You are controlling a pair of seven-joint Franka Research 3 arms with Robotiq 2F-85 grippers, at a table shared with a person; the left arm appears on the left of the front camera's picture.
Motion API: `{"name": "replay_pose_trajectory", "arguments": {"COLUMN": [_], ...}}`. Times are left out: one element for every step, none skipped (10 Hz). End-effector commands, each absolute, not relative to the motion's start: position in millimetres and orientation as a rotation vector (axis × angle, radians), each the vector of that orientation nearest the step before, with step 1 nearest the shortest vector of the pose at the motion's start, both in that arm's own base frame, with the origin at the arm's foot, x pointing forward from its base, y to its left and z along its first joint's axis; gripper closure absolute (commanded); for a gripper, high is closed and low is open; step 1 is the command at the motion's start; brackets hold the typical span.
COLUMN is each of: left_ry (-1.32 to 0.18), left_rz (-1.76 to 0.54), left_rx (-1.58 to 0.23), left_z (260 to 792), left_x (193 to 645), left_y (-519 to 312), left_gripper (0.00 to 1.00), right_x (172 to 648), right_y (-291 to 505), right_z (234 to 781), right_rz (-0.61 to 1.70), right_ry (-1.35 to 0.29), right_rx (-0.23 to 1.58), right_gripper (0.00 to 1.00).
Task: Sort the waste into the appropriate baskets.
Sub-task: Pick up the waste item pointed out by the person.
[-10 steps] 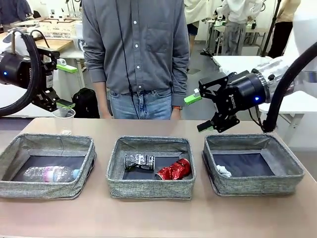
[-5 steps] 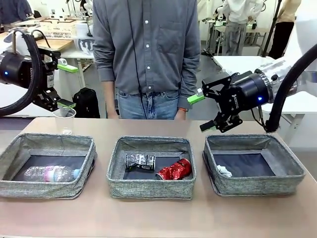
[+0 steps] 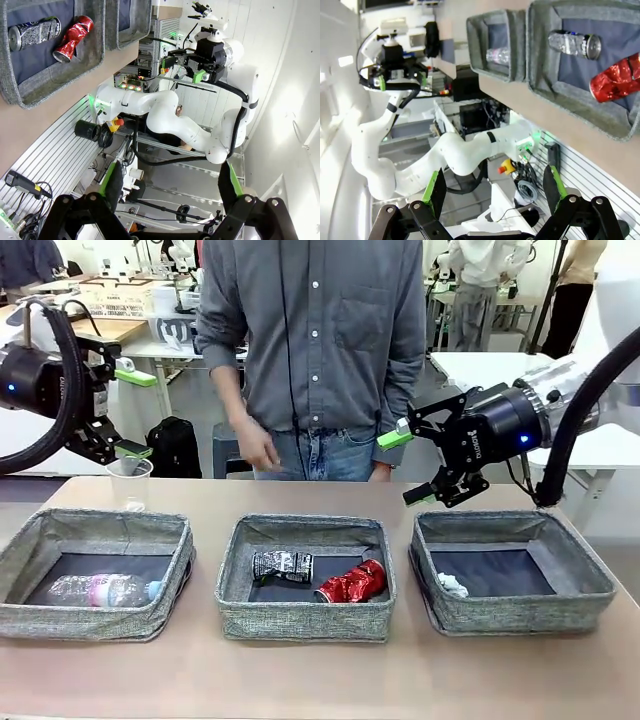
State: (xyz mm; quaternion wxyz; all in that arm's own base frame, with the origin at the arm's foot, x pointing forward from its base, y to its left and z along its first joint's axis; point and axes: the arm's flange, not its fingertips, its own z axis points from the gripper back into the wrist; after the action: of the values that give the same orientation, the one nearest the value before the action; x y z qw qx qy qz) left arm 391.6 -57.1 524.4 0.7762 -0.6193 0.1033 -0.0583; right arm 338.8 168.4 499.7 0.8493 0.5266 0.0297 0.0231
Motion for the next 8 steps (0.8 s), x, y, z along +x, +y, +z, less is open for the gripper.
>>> {"name": "replay_pose_trajectory", "arguments": {"left_ry": [0.216,0.216,0.216,0.216,0.216,0.216,0.216,0.216], "left_rz": [-0.121,-0.121,-0.121,-0.121,-0.121,-0.121,-0.121,-0.121], "left_rx": [-1.345,-1.345,-1.345,-1.345,-1.345,-1.345,-1.345,-1.345], "left_z": [527.1,527.1,527.1,527.1,527.1,527.1,527.1,527.1], "left_x": [389.9,389.9,389.9,389.9,389.9,389.9,389.9,389.9], "left_y": [-59.1,-59.1,-59.1,-59.1,-59.1,-59.1,-59.1,-59.1], "left_gripper": [0.03,0.03,0.03,0.03,0.03,0.03,0.03,0.03], "right_x": [342.1,342.1,342.1,342.1,342.1,342.1,342.1,342.1], "right_y": [167.8,167.8,167.8,167.8,167.8,167.8,167.8,167.8], "right_z": [500.1,500.1,500.1,500.1,500.1,500.1,500.1,500.1], "right_rz": [0.07,0.07,0.07,0.07,0.07,0.07,0.07,0.07], "right_ry": [0.059,0.059,0.059,0.059,0.059,0.059,0.059,0.059], "right_rx": [1.114,1.114,1.114,1.114,1.114,1.114,1.114,1.114], "right_gripper": [0.0,0.0,0.0,0.0,0.0,0.0,0.0,0.0]}}
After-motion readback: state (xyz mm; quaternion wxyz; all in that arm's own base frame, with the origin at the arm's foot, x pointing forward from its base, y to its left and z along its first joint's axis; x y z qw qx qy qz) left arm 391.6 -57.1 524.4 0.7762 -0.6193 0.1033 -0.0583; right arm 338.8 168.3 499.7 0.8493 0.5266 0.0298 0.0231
